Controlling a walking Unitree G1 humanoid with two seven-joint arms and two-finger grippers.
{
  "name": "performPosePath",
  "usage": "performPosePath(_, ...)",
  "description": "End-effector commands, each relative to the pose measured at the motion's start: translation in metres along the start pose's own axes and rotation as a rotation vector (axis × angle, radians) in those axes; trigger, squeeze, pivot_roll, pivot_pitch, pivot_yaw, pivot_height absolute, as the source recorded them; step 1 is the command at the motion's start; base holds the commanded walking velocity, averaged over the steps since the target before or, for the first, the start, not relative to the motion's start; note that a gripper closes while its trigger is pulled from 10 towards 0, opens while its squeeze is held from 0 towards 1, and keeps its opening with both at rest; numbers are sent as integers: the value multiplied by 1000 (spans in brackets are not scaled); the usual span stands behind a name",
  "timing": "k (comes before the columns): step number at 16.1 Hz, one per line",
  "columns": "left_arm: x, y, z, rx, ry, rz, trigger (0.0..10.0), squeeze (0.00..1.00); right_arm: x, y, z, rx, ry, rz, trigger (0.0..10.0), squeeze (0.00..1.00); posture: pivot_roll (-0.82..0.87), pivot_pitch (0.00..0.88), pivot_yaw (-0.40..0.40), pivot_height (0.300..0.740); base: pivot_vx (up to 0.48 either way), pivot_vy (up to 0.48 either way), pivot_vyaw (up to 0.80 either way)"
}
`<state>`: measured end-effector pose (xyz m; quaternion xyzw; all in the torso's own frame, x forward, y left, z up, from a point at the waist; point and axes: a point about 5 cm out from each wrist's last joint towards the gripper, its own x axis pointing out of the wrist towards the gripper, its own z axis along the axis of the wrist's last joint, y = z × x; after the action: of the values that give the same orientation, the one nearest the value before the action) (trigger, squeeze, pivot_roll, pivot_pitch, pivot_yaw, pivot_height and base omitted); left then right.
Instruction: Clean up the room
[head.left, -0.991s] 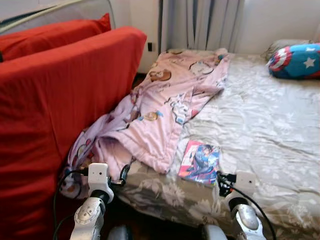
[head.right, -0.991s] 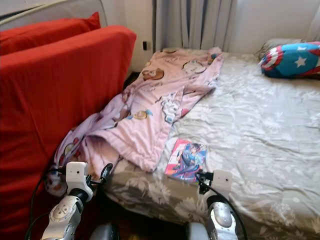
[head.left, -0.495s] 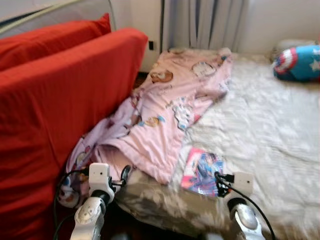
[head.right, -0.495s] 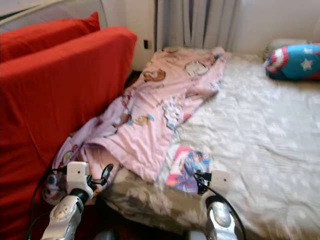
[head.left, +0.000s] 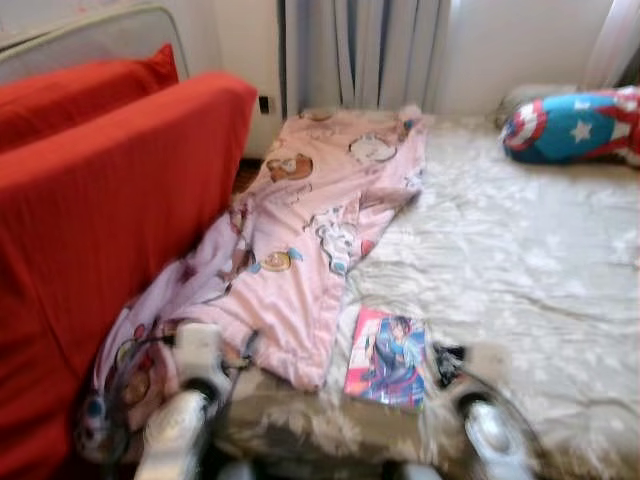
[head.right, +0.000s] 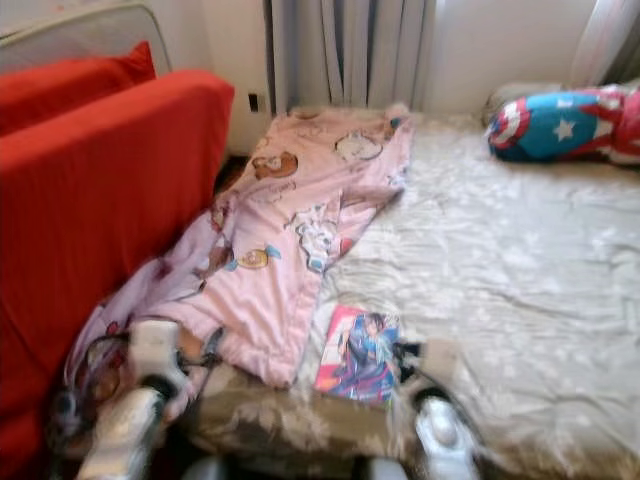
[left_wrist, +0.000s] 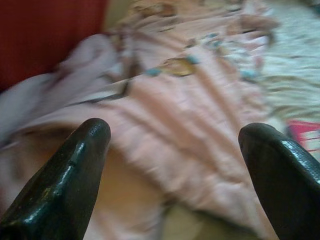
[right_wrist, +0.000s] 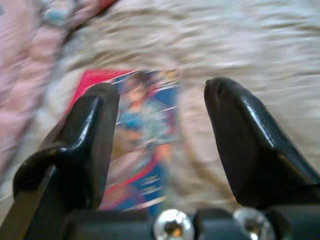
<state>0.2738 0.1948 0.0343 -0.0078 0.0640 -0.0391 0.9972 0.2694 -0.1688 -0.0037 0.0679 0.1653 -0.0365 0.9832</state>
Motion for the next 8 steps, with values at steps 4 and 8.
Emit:
performPosePath(4,-2,-6,-1,-7,5,-17,10000,0,7,-11,1,15,49,-14,10000,0,-37,29,26,605,0,0,0)
performPosePath(8,-2,-8,4,5,-6,-34,10000,0,10,-9,-5,89,115,-16,10000,0,-7,71,35,605,0,0,0)
